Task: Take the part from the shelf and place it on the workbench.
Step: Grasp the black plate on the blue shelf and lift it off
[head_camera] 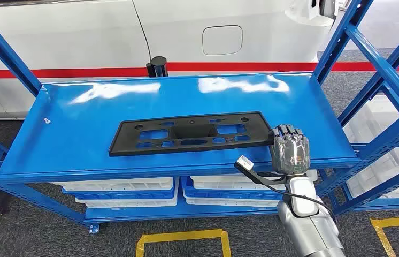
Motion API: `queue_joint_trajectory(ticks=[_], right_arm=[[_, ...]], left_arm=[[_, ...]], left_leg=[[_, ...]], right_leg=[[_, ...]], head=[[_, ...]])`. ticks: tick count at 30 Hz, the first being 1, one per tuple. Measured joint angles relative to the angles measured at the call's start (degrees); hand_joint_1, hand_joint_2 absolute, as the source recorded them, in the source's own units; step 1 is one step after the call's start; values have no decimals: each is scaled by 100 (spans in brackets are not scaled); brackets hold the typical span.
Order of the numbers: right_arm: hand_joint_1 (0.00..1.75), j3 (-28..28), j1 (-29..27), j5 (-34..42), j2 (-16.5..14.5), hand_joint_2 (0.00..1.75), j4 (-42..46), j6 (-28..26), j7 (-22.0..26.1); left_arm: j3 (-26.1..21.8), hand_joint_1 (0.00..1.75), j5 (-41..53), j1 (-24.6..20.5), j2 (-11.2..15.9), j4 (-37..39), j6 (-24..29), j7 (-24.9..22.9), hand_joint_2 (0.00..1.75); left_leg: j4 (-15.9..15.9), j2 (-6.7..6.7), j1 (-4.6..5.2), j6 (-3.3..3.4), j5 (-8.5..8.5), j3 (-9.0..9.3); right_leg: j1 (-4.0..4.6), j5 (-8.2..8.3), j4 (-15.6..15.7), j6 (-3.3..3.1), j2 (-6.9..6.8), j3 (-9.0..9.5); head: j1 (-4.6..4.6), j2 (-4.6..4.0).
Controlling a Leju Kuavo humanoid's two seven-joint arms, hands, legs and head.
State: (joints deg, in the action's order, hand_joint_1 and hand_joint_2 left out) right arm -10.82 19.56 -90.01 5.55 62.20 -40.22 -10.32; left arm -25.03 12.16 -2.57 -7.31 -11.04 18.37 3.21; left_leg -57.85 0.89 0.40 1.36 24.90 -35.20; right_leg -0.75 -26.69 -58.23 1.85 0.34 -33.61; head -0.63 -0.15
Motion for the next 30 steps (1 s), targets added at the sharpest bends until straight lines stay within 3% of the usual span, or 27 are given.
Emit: queue_joint_trajectory(ticks=[12,20,24,30], right_arm=[[151,110,-72,0,-15,175,39,0,20],[170,120,-80,-1,-19,175,57,0,24],[174,134,-109,-2,-22,175,98,0,31],[175,194,-194,44,-38,175,258,0,177]], left_arm=[[5,0,21,2,17,0,-39,26,0],[5,0,26,3,25,0,-65,81,0],[5,0,44,7,25,0,-110,188,175],[20,0,184,19,30,0,-25,116,175]], left_leg=[[0,2,0,0,0,6],[0,2,1,0,0,7],[0,2,0,0,0,7],[0,1,0,1,0,7]], right_leg=[[0,0,0,0,0,8],[0,0,0,0,0,9],[0,0,0,0,-1,9],[0,0,0,0,-1,9]], head=[[1,0],[1,0],[1,0],[1,0]])
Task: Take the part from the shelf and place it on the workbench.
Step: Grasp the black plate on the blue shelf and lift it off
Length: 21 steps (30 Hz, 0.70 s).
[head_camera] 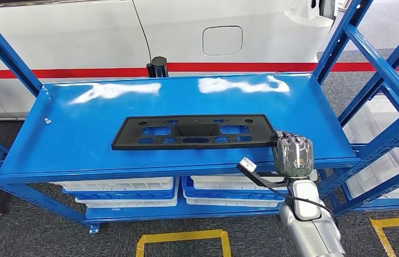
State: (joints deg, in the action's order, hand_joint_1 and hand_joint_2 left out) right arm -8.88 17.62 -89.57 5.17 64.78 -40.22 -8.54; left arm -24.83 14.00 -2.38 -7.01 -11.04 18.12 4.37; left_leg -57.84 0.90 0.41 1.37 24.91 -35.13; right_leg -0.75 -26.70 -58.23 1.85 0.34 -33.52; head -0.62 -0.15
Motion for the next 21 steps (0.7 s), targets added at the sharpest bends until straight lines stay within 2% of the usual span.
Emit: queue_joint_trajectory(ticks=[2,7,11,14,18,21], right_arm=[[175,122,-40,291,-76,175,82,0,405],[175,903,-159,1721,-556,175,389,0,2274],[175,1479,-169,2983,-919,175,475,0,3395],[175,1639,-180,3835,-1032,175,494,17,3648],[175,1584,-238,5111,-1044,175,657,281,3690],[175,1504,-277,5527,-1036,175,808,477,3681]], left_arm=[[2,0,31,3,1,0,88,-54,175],[2,0,39,8,2,0,154,-86,175],[-8,0,40,12,1,0,108,-169,175],[-19,0,38,11,-5,0,89,-198,175],[-83,0,9,13,-24,0,152,-199,175],[-140,0,-15,12,-39,0,185,-199,175]], left_leg=[[0,0,0,0,0,0],[0,-1,0,0,0,-1],[1,1,-1,0,0,-2],[1,-3,0,0,0,-2],[1,-2,3,0,0,-2],[0,-3,5,1,1,-1]], right_leg=[[0,0,0,0,0,0],[0,0,0,0,4,-2],[1,-1,0,0,3,-3],[1,-1,0,0,4,-3],[-1,-1,0,0,4,-2],[-1,0,0,0,6,-3]], head=[[1,0],[0,0],[0,0],[0,0],[1,0],[0,0]])
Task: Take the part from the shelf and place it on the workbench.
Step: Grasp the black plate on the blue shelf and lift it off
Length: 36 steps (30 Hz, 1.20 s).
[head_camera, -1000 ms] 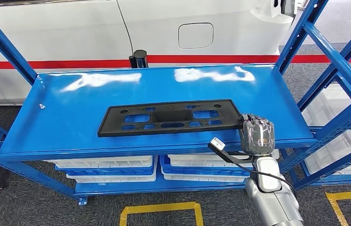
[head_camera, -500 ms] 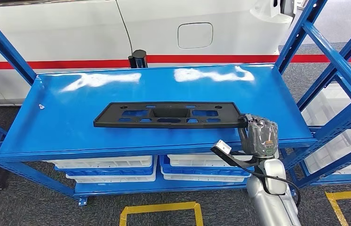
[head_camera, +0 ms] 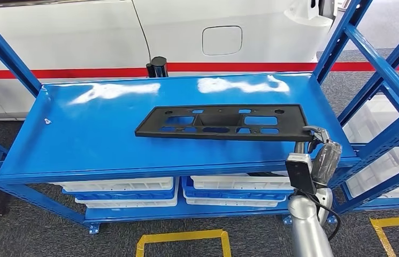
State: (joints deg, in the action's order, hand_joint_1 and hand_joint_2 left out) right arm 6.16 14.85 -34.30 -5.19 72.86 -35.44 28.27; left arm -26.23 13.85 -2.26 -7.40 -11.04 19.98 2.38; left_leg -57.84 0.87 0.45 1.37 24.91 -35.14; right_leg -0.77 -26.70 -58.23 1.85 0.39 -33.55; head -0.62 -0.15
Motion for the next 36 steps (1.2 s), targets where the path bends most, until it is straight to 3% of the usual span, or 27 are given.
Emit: queue_joint_trajectory(ticks=[8,16,28,36], right_arm=[[175,-110,-30,1304,62,175,270,869,26],[175,-140,-32,1544,101,175,358,1056,50],[175,-164,-41,3035,104,175,423,2151,209],[175,-158,-140,3310,104,175,583,2280,271]], left_arm=[[-66,0,37,-2,-25,0,67,-11,175],[-107,0,40,-2,-36,0,96,-24,175],[-195,0,78,-2,-63,0,205,-31,175],[-196,0,119,-2,-69,0,205,-31,175]], left_leg=[[0,0,0,0,0,0],[0,-1,-1,0,0,0],[0,-1,-1,0,0,0],[0,-1,-1,0,0,0]], right_leg=[[0,0,0,0,0,-1],[1,0,0,0,0,0],[0,0,0,0,0,-1],[0,0,0,0,0,-1]], head=[[-1,0],[0,0],[0,0],[-1,0]])
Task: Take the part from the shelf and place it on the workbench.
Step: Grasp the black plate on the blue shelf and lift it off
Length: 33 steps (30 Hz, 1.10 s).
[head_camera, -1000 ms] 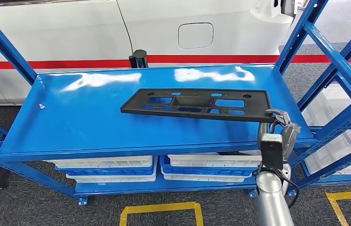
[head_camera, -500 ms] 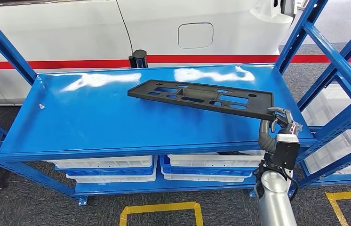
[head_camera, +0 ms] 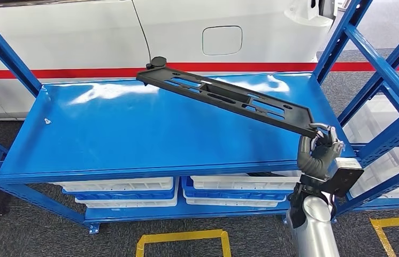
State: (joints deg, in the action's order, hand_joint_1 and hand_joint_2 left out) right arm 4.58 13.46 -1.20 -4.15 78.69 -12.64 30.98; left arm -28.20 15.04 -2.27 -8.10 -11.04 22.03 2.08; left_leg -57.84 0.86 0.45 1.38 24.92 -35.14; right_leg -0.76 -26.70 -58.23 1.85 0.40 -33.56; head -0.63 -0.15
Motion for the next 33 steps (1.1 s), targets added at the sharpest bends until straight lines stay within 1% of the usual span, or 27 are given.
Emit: queue_joint_trajectory(ticks=[10,16,22,28,33], right_arm=[[175,5,-26,12,0,175,27,7,2],[175,13,-80,320,0,175,133,229,8],[175,19,-139,404,0,175,253,310,10],[175,19,-158,1017,-7,175,262,759,9],[175,33,-171,1364,-42,175,296,908,74]], left_arm=[[0,0,1,0,-3,0,0,0,175],[-2,0,39,0,-3,0,-18,0,175],[-4,0,42,0,-3,0,-21,-3,175],[-21,0,42,-1,-5,0,38,-46,175],[-74,0,51,-1,-66,0,264,-33,175]], left_leg=[[0,0,0,0,0,0],[0,0,0,0,0,0],[0,0,0,0,0,0],[0,1,0,0,0,0],[0,0,0,0,0,0]], right_leg=[[0,0,0,0,0,0],[0,0,0,0,0,0],[0,0,0,0,0,1],[0,0,0,0,0,1],[0,0,0,0,0,1]], head=[[0,0],[1,0],[1,0],[0,0],[0,0]])
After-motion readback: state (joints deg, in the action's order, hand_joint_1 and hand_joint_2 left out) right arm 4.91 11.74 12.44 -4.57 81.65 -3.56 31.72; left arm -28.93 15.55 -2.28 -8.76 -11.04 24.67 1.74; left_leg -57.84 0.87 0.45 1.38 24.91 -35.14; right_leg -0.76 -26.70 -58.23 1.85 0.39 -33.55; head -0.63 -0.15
